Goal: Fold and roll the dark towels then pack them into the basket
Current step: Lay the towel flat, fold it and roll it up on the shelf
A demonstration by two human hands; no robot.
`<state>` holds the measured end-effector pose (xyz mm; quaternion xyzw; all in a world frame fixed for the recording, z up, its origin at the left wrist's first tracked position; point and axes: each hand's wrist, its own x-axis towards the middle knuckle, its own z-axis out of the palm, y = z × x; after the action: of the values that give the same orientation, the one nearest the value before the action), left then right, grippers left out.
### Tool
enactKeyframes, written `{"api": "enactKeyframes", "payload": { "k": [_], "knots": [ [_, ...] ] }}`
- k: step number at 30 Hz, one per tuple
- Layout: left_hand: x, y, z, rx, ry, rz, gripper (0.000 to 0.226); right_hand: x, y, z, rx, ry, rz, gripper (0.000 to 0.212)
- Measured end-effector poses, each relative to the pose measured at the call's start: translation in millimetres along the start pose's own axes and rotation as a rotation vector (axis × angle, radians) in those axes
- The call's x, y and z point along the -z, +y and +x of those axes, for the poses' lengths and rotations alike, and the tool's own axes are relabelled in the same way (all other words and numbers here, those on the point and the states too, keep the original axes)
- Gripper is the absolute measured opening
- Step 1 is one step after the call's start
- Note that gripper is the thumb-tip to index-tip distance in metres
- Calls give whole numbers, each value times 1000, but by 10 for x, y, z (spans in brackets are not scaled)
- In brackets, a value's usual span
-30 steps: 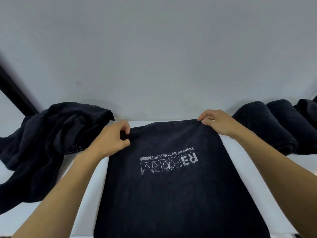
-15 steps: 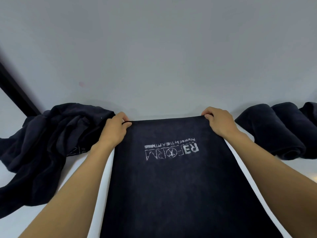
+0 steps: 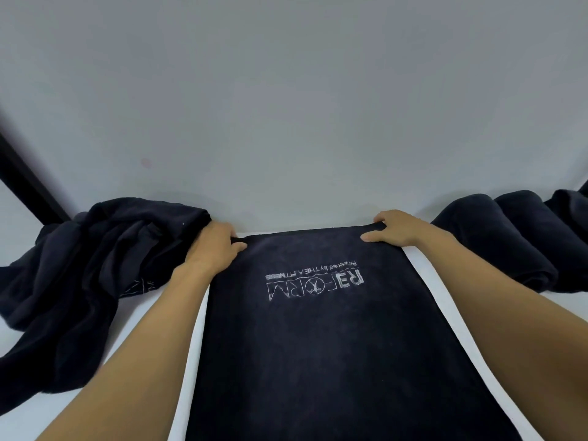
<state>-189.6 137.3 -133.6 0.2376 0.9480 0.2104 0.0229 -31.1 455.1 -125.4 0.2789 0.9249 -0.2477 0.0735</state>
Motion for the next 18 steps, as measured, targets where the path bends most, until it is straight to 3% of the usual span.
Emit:
{"api": "enactKeyframes", "payload": {
  "k": [4, 6, 8, 10, 13, 18],
  "knots": [
    [86, 83, -35, 64, -56, -227, 25, -7, -70, -9, 69, 160, 189, 47],
    [218, 134, -47, 61, -69, -295, 34, 55, -113, -67, 84, 177, 166, 37],
    [436, 239, -58, 0, -47, -281, 21, 226, -162, -165, 121, 226, 117, 23],
    [725, 390, -94, -65, 32, -281, 9, 493, -262, -329, 184, 335, 104, 17],
    [1191, 599, -127, -143, 226, -407, 13, 943, -454, -646, 286, 573, 155, 14],
    [1982, 868, -383, -263, 400, -743, 6, 1568, -686, -1311, 429, 869, 492, 11]
  ]
}}
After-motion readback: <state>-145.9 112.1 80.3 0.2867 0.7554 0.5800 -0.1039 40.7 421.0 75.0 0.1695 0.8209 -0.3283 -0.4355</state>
